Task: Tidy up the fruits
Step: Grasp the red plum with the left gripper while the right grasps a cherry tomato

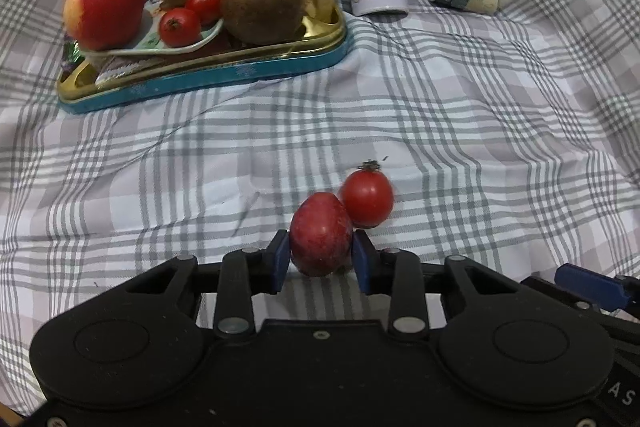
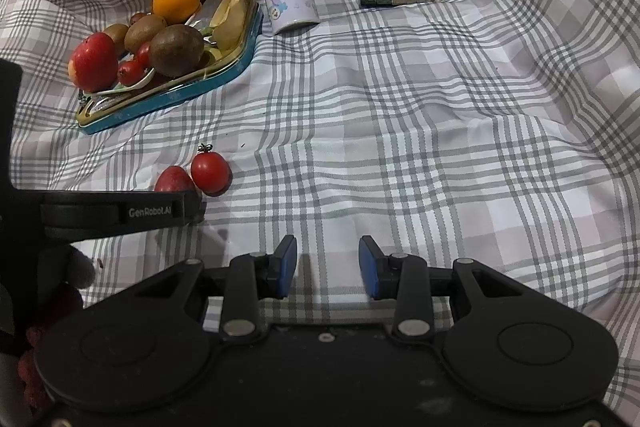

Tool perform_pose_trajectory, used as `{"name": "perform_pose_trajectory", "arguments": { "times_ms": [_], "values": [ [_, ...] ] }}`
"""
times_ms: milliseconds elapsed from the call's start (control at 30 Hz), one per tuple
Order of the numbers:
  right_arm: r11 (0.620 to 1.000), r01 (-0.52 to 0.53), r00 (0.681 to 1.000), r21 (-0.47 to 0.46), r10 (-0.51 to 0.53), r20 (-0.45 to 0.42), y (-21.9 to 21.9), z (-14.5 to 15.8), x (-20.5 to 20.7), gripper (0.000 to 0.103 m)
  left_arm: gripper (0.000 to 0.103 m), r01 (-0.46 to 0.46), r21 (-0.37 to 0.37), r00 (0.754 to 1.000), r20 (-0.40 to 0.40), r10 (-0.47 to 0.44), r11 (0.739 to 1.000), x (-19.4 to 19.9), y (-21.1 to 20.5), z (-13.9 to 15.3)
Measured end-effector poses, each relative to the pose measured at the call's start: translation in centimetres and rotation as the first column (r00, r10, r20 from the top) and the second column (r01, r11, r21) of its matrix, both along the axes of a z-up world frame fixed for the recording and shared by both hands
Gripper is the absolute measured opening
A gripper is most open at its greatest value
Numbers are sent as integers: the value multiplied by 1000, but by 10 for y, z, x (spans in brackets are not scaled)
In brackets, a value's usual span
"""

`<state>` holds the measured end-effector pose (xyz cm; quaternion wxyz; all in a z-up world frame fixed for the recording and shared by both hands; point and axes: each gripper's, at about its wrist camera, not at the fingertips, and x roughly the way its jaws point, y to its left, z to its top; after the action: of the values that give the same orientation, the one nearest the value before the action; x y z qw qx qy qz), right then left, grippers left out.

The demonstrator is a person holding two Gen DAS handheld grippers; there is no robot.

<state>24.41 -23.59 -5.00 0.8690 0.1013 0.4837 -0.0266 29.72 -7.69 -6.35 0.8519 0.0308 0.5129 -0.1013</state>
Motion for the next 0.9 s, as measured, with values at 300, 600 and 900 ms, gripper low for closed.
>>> {"name": "perform_pose_trajectory", "arguments": {
  "times_ms": [300,600,900],
  "values": [
    [999,-45,999,12,45,9,21,1,20,38,42,-103,9,995,-15,103,995,-1,49,-2],
    [994,-109,994,19,108,30,58,-5,54,38,42,-168,-8,986,-26,168,986,-4,86,-5],
    [991,-135,989,-12,136,56,83,-18,82,47,42,-166,-30,986,-30,165,986,-3,91,-6]
  ]
}}
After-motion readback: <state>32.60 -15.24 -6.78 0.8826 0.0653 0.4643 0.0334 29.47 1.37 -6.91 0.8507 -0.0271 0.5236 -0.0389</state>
